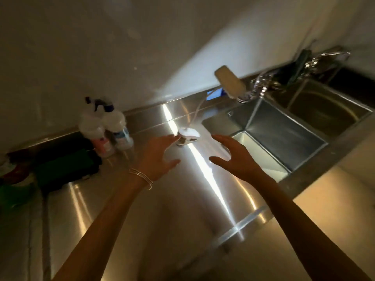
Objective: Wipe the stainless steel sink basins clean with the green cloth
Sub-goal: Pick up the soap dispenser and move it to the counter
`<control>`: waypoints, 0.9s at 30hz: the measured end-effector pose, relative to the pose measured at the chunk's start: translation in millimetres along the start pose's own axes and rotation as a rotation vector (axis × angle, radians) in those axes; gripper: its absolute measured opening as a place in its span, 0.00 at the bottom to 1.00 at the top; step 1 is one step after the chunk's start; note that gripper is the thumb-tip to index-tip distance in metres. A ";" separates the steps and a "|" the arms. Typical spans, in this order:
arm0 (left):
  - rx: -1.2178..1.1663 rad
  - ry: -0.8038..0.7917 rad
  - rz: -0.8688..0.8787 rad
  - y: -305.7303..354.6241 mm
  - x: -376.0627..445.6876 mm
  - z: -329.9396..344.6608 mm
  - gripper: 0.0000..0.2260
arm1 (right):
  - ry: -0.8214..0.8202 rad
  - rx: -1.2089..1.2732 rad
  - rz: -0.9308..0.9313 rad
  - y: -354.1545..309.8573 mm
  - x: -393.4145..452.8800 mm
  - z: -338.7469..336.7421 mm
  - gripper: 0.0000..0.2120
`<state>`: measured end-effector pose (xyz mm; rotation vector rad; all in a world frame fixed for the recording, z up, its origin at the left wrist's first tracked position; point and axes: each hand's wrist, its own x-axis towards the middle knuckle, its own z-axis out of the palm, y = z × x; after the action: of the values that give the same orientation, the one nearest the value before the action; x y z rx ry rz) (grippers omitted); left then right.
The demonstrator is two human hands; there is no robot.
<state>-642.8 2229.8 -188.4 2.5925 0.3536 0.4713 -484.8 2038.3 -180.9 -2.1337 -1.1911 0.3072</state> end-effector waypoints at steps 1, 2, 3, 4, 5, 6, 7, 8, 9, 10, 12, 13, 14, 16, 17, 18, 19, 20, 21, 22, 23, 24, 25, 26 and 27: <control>0.060 -0.024 0.052 20.9 9.6 17.2 0.31 | 0.026 -0.029 0.045 20.2 -19.5 -20.3 0.30; 0.096 -0.062 0.082 43.3 18.9 33.7 0.31 | 0.054 -0.062 0.077 39.8 -40.0 -40.4 0.31; 0.126 -0.092 0.099 66.9 27.5 48.9 0.30 | 0.081 -0.088 0.110 59.5 -59.6 -59.7 0.31; 0.154 -0.105 0.119 90.2 36.4 64.4 0.30 | 0.102 -0.111 0.137 78.0 -79.4 -79.8 0.32; 0.179 -0.104 0.147 113.7 44.5 80.6 0.29 | 0.114 -0.136 0.166 96.6 -98.9 -99.6 0.33; 0.198 -0.115 0.171 137.8 52.8 96.6 0.29 | 0.112 -0.169 0.199 114.1 -118.4 -119.8 0.33; 0.207 -0.132 0.192 162.8 61.4 112.4 0.28 | 0.103 -0.203 0.236 130.1 -137.3 -139.8 0.33; 0.217 -0.142 0.213 186.6 70.0 128.9 0.28 | 0.093 -0.247 0.269 146.3 -155.8 -159.1 0.33; 0.227 -0.145 0.238 210.5 78.1 144.6 0.28 | 0.086 -0.289 0.297 162.5 -173.1 -177.4 0.33; 0.240 -0.152 0.261 235.3 84.7 158.6 0.28 | 0.085 -0.324 0.327 176.9 -189.2 -195.2 0.33; 0.247 -0.188 0.291 279.6 94.9 185.3 0.29 | 0.099 -0.355 0.385 202.1 -217.1 -227.2 0.34; 0.241 -0.204 0.304 297.7 99.5 198.0 0.30 | 0.113 -0.364 0.407 212.5 -228.7 -240.9 0.34; 0.242 -0.213 0.319 313.9 104.7 210.2 0.31 | 0.129 -0.379 0.422 221.6 -238.4 -252.6 0.34; 0.266 -0.223 0.337 344.6 117.6 229.4 0.33 | 0.148 -0.415 0.443 237.6 -252.7 -271.6 0.34; 0.279 -0.223 0.347 358.2 125.8 238.1 0.34 | 0.146 -0.423 0.455 244.8 -257.8 -279.3 0.34; 0.290 -0.224 0.356 370.1 134.5 246.6 0.34 | 0.143 -0.424 0.466 251.5 -261.7 -285.8 0.33; 0.296 -0.234 0.359 381.5 143.6 254.2 0.34 | 0.141 -0.416 0.475 258.9 -264.1 -291.9 0.33; 0.298 -0.248 0.360 391.2 152.9 262.2 0.34 | 0.142 -0.403 0.483 266.2 -265.6 -297.6 0.33; 0.292 -0.260 0.362 398.9 162.6 270.6 0.34 | 0.144 -0.388 0.490 273.5 -266.0 -303.3 0.32; 0.282 -0.265 0.368 406.1 172.4 278.9 0.33 | 0.148 -0.378 0.494 281.2 -265.2 -309.5 0.32; 0.276 -0.268 0.380 412.3 182.7 287.8 0.32 | 0.154 -0.375 0.498 289.6 -263.3 -316.1 0.32; 0.275 -0.269 0.394 417.9 192.9 296.8 0.32 | 0.161 -0.379 0.499 298.4 -259.9 -322.8 0.32; 0.272 -0.274 0.405 423.8 203.4 305.2 0.32 | 0.163 -0.392 0.501 307.9 -255.0 -330.1 0.32; 0.264 -0.281 0.410 429.2 215.5 313.8 0.32 | 0.164 -0.412 0.501 317.6 -248.5 -338.7 0.32; 0.251 -0.290 0.412 434.8 228.9 321.6 0.32 | 0.160 -0.433 0.502 327.4 -240.7 -348.5 0.32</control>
<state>-239.9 1802.7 -177.5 2.9337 -0.2407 0.1856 -227.6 1569.3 -159.2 -2.7680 -0.6554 0.0916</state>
